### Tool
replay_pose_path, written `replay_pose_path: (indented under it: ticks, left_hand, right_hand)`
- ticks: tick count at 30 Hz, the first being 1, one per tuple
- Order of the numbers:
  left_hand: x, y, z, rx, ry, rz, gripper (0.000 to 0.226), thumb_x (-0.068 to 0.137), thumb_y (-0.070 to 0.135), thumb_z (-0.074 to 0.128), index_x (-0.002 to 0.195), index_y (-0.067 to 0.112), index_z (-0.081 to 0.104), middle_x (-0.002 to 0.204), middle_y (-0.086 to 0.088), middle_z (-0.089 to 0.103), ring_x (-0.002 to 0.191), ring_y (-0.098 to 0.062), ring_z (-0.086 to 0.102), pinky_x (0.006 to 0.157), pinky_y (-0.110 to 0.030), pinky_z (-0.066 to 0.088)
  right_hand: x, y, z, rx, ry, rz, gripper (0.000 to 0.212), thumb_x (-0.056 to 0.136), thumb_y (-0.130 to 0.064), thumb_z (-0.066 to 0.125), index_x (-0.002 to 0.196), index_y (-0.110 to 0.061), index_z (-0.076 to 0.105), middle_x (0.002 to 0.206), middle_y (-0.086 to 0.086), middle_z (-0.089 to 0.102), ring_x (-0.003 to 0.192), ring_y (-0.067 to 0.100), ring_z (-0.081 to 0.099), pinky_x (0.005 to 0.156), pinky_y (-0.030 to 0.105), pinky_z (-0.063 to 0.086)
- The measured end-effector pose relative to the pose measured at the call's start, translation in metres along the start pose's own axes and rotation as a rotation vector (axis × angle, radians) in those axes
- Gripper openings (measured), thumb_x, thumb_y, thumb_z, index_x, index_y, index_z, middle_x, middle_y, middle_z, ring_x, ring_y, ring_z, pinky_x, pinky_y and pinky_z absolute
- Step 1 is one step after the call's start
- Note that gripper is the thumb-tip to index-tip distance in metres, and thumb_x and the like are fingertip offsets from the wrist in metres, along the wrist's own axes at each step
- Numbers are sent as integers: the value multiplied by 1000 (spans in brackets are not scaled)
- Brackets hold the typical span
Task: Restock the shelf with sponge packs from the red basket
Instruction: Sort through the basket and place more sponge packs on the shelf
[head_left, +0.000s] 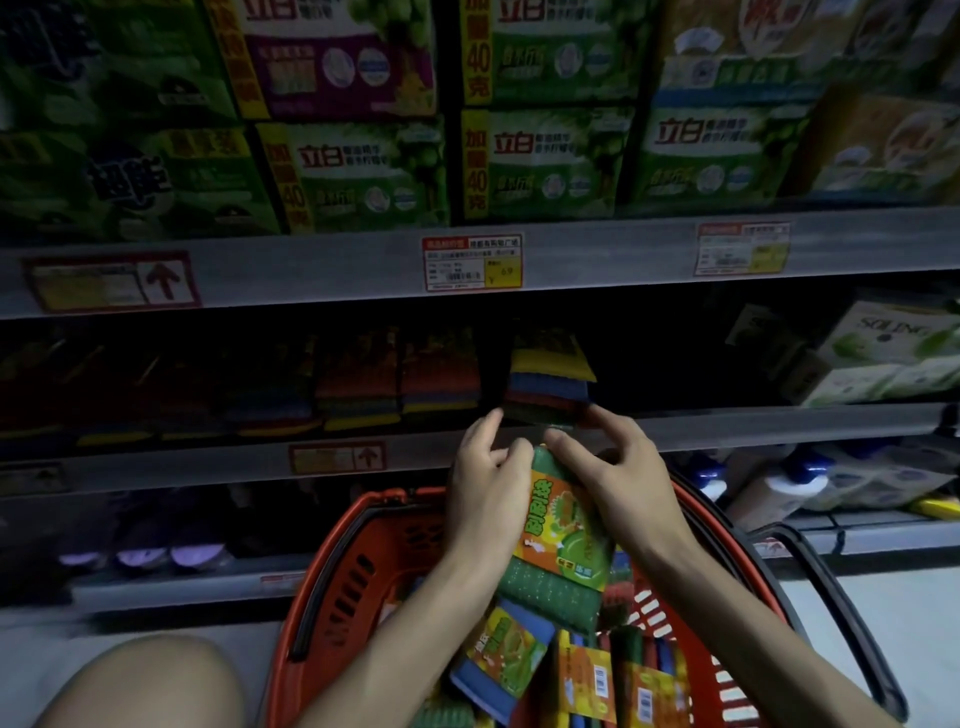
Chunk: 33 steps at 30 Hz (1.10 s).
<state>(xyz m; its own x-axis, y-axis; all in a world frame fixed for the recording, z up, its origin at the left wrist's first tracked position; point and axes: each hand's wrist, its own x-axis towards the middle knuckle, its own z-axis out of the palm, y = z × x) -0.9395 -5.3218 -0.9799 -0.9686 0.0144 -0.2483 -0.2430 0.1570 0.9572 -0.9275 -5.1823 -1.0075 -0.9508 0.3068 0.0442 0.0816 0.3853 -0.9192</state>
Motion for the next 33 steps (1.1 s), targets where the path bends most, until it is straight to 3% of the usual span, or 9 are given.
replay_pose_path:
  ticks: [5, 10, 14, 19, 23, 25, 28, 31, 33]
  left_hand:
    - [14, 1, -1, 3, 71, -39, 75, 82, 65, 52, 146, 26, 52, 143, 1, 56, 127, -22, 59, 108, -50, 47]
    - [22, 1, -2, -6, 67, -123, 50, 100, 44, 56, 138, 11, 54, 133, -2, 43, 120, -26, 59, 106, -52, 47]
    - [27, -2, -3, 18, 40, -158, 27, 102, 39, 55, 120, 19, 58, 127, -2, 42, 118, -25, 58, 106, -47, 47]
    - [29, -9, -3, 56, 34, -126, 47, 102, 40, 54, 145, 20, 52, 123, 1, 46, 112, -18, 52, 104, -39, 45]
    - [30, -13, -1, 43, 38, -111, 67, 87, 53, 51, 148, 25, 50, 129, -2, 60, 115, -22, 60, 103, -42, 48]
    - [31, -14, -1, 19, 43, -124, 66, 89, 52, 51, 150, 25, 49, 124, 1, 63, 114, -21, 61, 103, -43, 48]
    - [32, -16, -1, -18, 54, -118, 50, 102, 34, 53, 150, 21, 48, 105, 8, 67, 109, -19, 64, 103, -43, 49]
    - [33, -19, -1, -21, 59, -105, 49, 103, 24, 52, 151, 23, 46, 107, 8, 69, 108, -20, 66, 103, -47, 51]
    - [33, -21, -2, -25, 78, -102, 49, 103, 16, 50, 152, 25, 45, 108, 5, 68, 104, -19, 66, 101, -47, 53]
  right_hand:
    - [10, -2, 6, -68, -29, -48, 67, 76, -72, 62, 130, -33, 64, 122, -12, 62, 104, 9, 64, 89, 44, 57]
    - [11, -1, 10, -92, -66, -71, 54, 78, -69, 64, 123, -39, 63, 116, -12, 64, 99, 9, 65, 85, 45, 58]
    - [13, 0, 10, -86, -85, -54, 27, 84, -58, 72, 106, -54, 57, 109, -17, 63, 99, 8, 64, 88, 44, 57]
    - [13, 0, 12, -141, -93, -66, 56, 77, -72, 64, 124, -42, 61, 116, -13, 65, 99, 10, 66, 85, 44, 58]
    - [12, -4, 10, -298, -97, -123, 58, 86, -59, 70, 136, -32, 58, 122, -12, 55, 106, 5, 54, 88, 29, 48]
    - [12, -3, 9, -300, -95, -116, 59, 87, -55, 71, 139, -30, 57, 124, -12, 54, 110, 6, 54, 91, 30, 49]
    - [12, -3, 7, -285, -98, -116, 53, 87, -57, 70, 134, -34, 59, 124, -12, 58, 105, 8, 58, 90, 34, 53]
    - [11, -2, 6, -232, -92, -83, 43, 81, -66, 66, 118, -51, 52, 116, -15, 60, 100, 8, 63, 87, 41, 57]
    - [11, -1, 5, -190, -91, -77, 49, 77, -71, 65, 120, -53, 50, 119, -15, 61, 102, 11, 65, 88, 44, 58]
